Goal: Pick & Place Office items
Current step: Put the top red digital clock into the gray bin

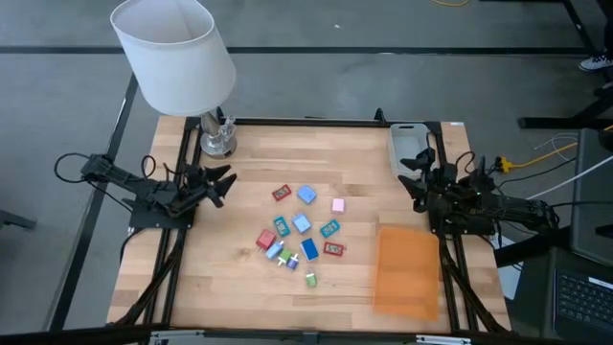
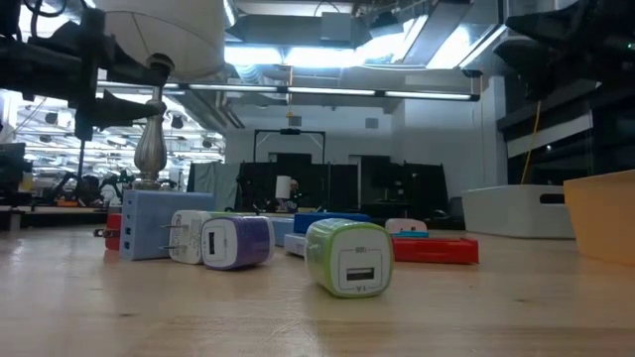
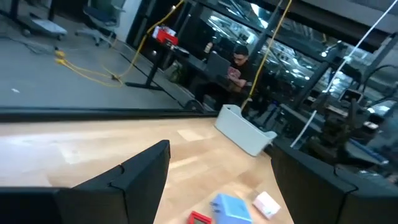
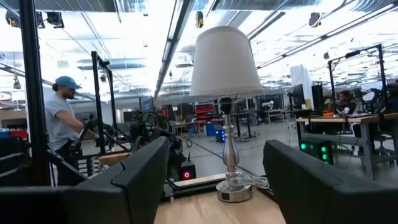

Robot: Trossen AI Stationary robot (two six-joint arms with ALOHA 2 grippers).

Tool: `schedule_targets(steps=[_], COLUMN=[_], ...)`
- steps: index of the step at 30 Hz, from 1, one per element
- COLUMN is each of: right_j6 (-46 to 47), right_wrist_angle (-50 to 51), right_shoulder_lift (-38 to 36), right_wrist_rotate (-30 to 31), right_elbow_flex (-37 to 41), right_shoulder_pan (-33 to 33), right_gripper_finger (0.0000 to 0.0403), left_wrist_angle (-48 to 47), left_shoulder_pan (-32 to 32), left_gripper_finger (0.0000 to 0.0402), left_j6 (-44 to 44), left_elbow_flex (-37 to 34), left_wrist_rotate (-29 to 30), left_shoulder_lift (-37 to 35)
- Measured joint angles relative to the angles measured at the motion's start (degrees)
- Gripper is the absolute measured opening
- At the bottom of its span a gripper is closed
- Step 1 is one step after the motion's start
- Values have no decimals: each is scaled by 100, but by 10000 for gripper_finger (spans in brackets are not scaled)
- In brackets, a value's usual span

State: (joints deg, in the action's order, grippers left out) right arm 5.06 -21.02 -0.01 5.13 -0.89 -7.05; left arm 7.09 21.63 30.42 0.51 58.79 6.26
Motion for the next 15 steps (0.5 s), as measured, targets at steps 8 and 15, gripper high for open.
schedule_targets(steps=[8, 15], right_j6=[-147, 158], right_wrist_angle=[-33, -173], right_shoulder_lift=[0, 0], right_wrist_rotate=[170, 851], right_elbow_flex=[0, 0], right_shoulder_pan=[0, 0], right_gripper_finger=[261, 261], left_wrist_angle=[-153, -81], left_shoulder_pan=[0, -2], left_gripper_finger=[274, 274], left_j6=[-52, -618], left_elbow_flex=[0, 0], left_wrist_rotate=[-704, -1050], left_shoulder_lift=[0, 3])
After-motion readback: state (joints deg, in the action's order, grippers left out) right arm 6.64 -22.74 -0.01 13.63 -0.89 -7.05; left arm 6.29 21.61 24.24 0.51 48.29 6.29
